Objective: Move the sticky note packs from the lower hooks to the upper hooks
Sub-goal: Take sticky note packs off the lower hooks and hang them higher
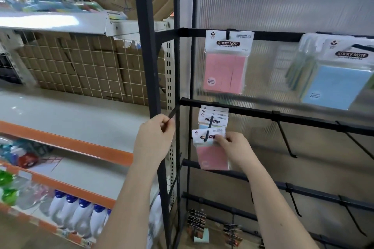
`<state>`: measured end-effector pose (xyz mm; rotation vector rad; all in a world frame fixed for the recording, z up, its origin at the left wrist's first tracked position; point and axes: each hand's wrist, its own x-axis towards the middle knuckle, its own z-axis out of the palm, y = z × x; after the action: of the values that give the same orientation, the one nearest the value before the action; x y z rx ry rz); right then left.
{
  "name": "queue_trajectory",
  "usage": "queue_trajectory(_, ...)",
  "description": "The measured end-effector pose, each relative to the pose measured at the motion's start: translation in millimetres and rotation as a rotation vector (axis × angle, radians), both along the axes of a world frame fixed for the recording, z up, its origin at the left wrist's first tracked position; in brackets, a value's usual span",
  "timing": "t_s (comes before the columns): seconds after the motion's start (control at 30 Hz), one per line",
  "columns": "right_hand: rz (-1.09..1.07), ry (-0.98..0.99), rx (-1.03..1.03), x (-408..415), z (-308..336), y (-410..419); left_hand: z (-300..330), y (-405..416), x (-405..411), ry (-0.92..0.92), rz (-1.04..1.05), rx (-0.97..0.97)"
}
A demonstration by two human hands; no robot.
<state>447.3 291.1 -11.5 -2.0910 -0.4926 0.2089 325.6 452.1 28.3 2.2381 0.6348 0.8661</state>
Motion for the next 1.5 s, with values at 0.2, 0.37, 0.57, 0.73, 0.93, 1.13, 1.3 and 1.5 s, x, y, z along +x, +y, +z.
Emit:
queue_trajectory(0.2,0.232,0.075,-0.059,-20.6,20.5,-24.3,-9.3,-5.1,4.6,0.038,-0.057,-0.085)
queue_trajectory(0.37,0.339,0.11,-0.03,-30.0,32.9,-34.8,-20.2,-4.7,15.7,0.058,-0.14,-0.275)
queue_trajectory(0.57,0.405,0.093,-0.077,-39.9,49.1,-63.8,-30.0,-1.0,42.4,0.196,-0.221,-0.395)
queue_trajectory(0.73,0.297,0.066,-0.029,-43.1,60.1,-90.8,-32.2,-8.6,76.4,0.4,-0.243,-0.287)
queue_trajectory(0.93,0.171,0.027,0.028,-44.1,68.3,-114.2,-28.6,-15.4,121.8,0.498,-0.227,-0.212)
queue_trajectory(1.13,0.127,0.004,0.035,-44.9,72.8,-125.0,-29.9,-22.9,137.8,0.472,-0.13,-0.21)
queue_trajectory(1.3,0.075,-0.003,0.056,-43.0,72.5,-128.2,-30.9,-25.7,138.0,0.432,-0.035,-0.254)
queue_trajectory(1.5,0.049,0.001,0.04,-41.0,69.6,-128.9,-34.7,-23.2,137.6,0.417,-0.137,-0.326)
